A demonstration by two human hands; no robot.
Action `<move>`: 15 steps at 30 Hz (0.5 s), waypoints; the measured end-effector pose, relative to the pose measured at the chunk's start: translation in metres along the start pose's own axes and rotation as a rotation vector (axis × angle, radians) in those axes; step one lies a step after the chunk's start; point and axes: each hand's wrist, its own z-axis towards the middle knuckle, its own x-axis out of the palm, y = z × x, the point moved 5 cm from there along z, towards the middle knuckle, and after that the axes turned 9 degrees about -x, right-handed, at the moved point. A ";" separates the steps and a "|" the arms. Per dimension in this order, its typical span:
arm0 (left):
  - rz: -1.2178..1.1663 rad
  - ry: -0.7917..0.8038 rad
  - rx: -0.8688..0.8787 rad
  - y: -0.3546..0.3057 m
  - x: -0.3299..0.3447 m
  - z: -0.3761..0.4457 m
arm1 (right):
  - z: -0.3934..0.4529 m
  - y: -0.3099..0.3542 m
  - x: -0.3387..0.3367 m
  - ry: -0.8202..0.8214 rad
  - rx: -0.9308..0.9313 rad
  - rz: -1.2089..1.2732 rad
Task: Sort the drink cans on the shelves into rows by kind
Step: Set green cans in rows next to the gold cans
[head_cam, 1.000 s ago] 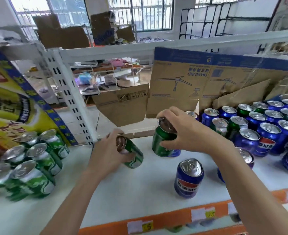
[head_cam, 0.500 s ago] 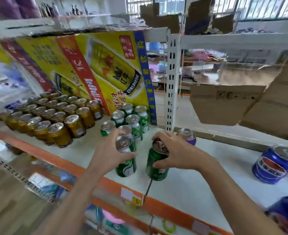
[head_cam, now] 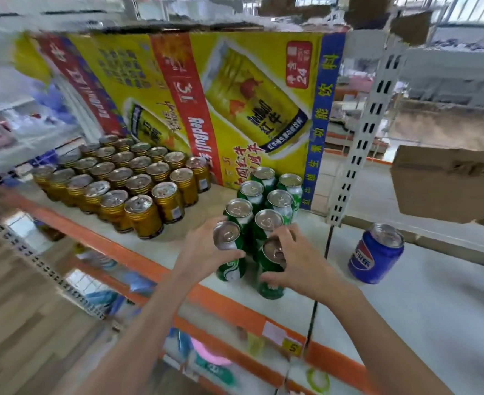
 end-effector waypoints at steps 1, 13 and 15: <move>0.003 0.012 0.025 -0.001 -0.001 0.001 | -0.001 0.000 -0.001 -0.026 0.028 0.011; -0.047 0.282 0.212 0.024 -0.009 0.023 | -0.019 0.017 0.019 -0.369 0.344 0.074; -0.030 0.281 0.190 0.022 -0.009 0.025 | -0.019 0.019 0.022 -0.428 0.408 0.082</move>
